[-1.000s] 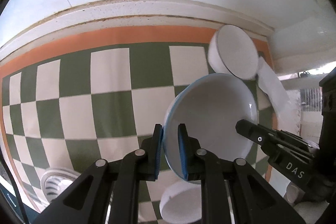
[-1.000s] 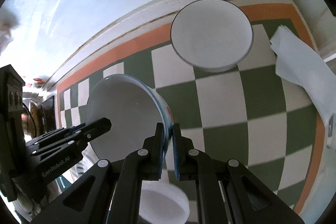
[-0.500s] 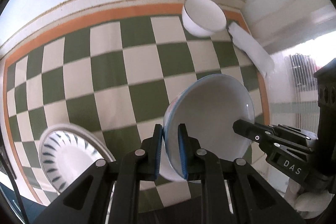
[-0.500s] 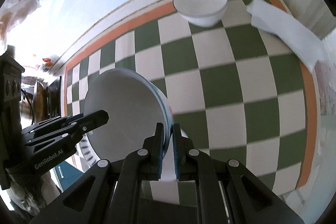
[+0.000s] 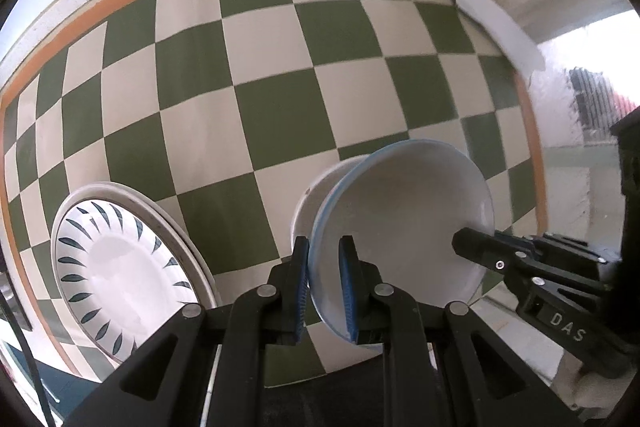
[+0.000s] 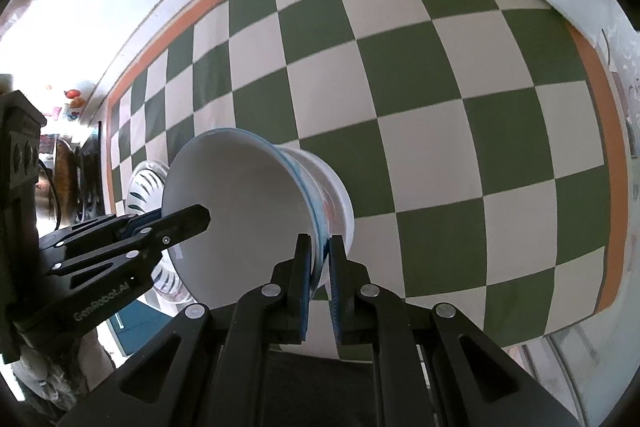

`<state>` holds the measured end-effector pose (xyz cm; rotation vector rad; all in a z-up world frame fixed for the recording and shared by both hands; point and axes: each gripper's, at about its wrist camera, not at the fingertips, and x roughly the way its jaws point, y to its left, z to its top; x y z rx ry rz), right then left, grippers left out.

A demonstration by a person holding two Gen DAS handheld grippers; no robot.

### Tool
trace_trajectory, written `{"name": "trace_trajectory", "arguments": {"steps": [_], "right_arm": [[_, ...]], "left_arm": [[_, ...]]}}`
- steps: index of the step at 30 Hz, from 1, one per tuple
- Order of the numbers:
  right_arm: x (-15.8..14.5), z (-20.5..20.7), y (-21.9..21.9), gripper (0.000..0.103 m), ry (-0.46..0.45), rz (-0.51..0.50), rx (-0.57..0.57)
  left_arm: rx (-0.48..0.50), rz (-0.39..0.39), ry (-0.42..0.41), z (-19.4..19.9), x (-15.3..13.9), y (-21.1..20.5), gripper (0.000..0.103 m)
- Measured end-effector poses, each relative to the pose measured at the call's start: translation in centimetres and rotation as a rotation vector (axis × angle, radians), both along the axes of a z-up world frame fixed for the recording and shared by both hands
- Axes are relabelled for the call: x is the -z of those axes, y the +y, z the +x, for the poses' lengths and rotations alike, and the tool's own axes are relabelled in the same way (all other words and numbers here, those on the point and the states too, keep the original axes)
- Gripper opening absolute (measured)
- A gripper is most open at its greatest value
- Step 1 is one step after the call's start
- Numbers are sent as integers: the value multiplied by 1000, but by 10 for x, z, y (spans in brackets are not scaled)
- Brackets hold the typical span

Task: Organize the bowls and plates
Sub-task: 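Lower the blue-rimmed bowl into the red-flowered bowl and open both tools, then move both tools to the black-rimmed white bowl and close on its rim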

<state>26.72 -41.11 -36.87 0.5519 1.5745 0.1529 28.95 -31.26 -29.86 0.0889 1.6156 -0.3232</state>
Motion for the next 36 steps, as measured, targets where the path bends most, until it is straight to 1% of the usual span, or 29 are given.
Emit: {"name": "trace_trajectory", "arguments": {"steps": [6, 14, 18, 21, 24, 27, 28, 30, 32, 33, 36], "right_arm": [[17, 1, 1, 10, 30, -5, -6], [26, 7, 7, 10, 45, -8, -19], [28, 9, 9, 10, 52, -18, -23], [27, 10, 5, 10, 58, 8, -16], [19, 12, -2, 11, 51, 32, -10], [1, 16, -14, 12, 17, 82, 15], [-6, 20, -20, 13, 4, 89, 23], [-18, 29, -31, 19, -24, 88, 42], [-27, 42, -42, 36, -55, 86, 59], [-31, 49, -48, 39, -68, 83, 69], [-39, 81, -69, 40, -117, 69, 102]], "left_arm": [[16, 32, 13, -2, 13, -5, 13], [32, 83, 13, 0, 27, -5, 13], [41, 81, 17, 1, 27, -4, 13], [33, 74, 14, 3, 21, -2, 13], [7, 43, -23, 8, -1, 3, 13], [-29, 12, -65, 19, -25, 9, 14], [-45, -4, -75, 26, -33, 9, 15], [-87, -45, -92, 43, -46, 7, 22], [-111, -65, -99, 61, -51, 0, 22], [-123, -76, -94, 72, -52, -6, 23], [-146, -94, -89, 113, -51, -23, 22]]}}
